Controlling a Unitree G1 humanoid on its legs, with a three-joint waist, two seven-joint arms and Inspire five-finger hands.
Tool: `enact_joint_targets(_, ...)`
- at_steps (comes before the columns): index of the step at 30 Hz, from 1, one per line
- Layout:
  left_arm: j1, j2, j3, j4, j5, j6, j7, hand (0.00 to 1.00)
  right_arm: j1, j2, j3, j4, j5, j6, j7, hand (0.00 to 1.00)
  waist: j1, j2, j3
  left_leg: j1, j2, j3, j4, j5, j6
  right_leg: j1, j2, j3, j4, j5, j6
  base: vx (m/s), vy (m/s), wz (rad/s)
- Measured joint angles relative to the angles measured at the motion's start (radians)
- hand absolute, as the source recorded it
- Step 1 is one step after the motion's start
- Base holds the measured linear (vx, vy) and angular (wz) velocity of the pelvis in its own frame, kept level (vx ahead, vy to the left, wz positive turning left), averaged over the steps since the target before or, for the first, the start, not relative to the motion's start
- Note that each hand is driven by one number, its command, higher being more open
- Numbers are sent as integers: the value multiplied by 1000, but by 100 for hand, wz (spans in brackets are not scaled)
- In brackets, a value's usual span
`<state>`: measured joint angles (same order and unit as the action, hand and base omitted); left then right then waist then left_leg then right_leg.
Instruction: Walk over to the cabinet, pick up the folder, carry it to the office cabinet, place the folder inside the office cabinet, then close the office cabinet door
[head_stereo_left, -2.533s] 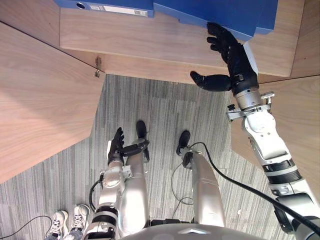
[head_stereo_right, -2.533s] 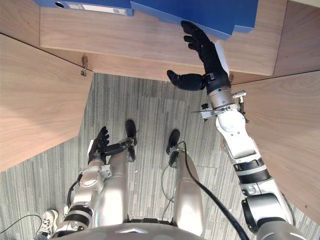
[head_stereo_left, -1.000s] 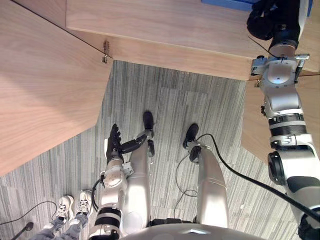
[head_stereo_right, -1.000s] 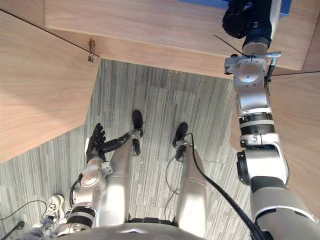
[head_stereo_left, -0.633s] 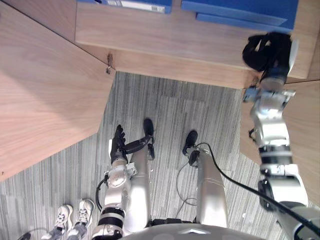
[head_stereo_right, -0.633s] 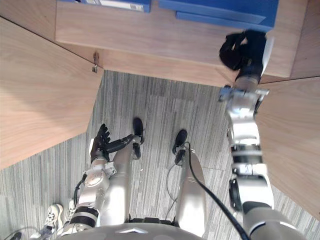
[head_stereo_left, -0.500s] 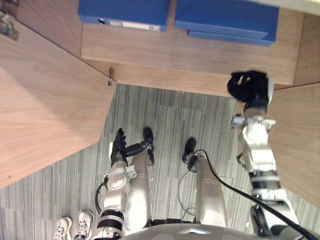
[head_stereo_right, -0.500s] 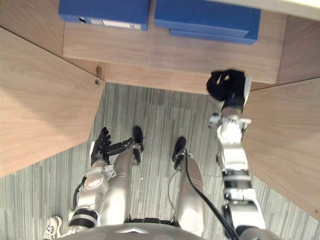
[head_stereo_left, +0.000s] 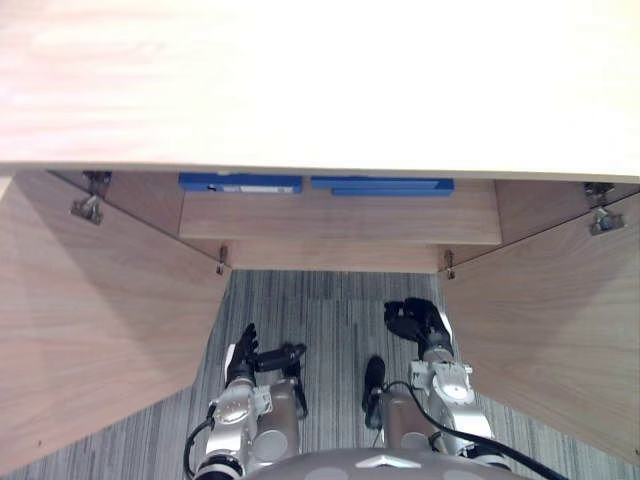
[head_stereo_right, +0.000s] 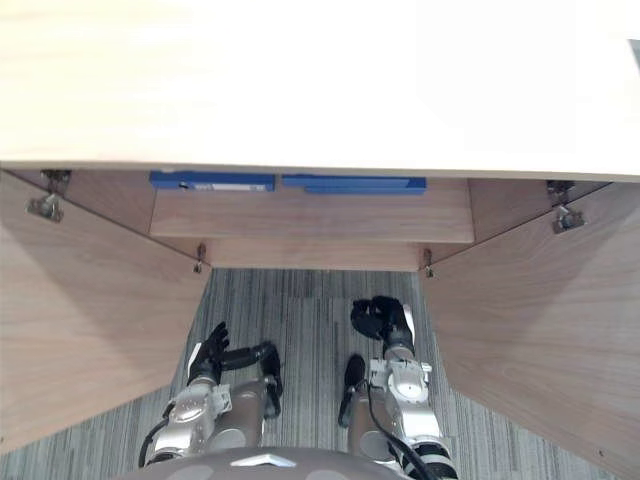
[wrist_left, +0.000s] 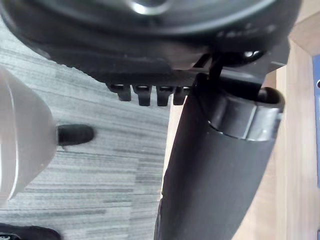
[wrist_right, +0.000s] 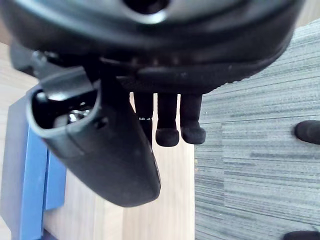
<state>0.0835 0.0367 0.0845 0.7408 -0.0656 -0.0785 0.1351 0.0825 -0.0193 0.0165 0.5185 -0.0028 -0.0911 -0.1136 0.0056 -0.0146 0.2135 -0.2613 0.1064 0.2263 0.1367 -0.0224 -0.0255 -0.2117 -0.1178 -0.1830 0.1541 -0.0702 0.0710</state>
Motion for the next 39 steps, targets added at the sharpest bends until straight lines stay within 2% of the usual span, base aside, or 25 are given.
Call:
enact_joint_targets(3, 12, 11, 1, 52, 30, 1, 1, 100, -1, 1, -17, 99, -76, -2, -3, 0, -12, 5, -26, 78, -3, 13, -63, 13, -7, 65, 9, 7, -54, 26, 4, 83, 10, -13)
enact_joint_targets(8, 12, 12, 1, 119, 46, 3, 1, 100, -10, 5, -71, 242, -95, 0, -19, 0, -14, 7, -52, 149, -10, 14, -120, 34, -10, 123, 13, 9, -90, 41, 8, 22, 4, -3)
enact_joint_targets(9, 15, 12, 1, 132, 57, 5, 1, 100, -10, 4, -83, 266, -95, 4, -24, 100, -15, 7, -60, 159, -12, 17, -134, 42, -10, 128, 13, 12, -95, 46, 7, -45, 10, -8)
enact_joint_targets(16, 23, 15, 16, 181, 75, 16, 1, 100, -10, 5, -150, 361, -73, 24, -48, 100, -16, 8, -77, 241, -36, 33, -221, 95, -1, 164, 12, 30, -116, 62, 5, -101, 12, -9)
enact_joint_targets(21, 24, 23, 21, 212, 77, 25, -1, 100, -16, 7, -196, 415, -35, 40, -59, 100, -16, 3, -90, 253, -45, 35, -231, 104, -1, 174, 7, 44, -131, 76, 13, -134, 22, -4)
enact_joint_targets(34, 8, 26, 20, 265, 102, 23, -6, 100, -48, 7, -274, 504, -34, 59, -63, 100, -17, 0, -116, 300, -75, 43, -231, 87, 18, 235, -13, 61, -170, 93, 27, -8, 20, -2)
enact_joint_targets(39, 7, 26, 21, 266, 116, 24, -5, 100, -50, 9, -313, 510, 10, 59, -65, 100, -19, 2, -116, 327, -72, 93, -226, 70, 21, 236, -7, 113, -176, 94, 24, 28, 2, -30)
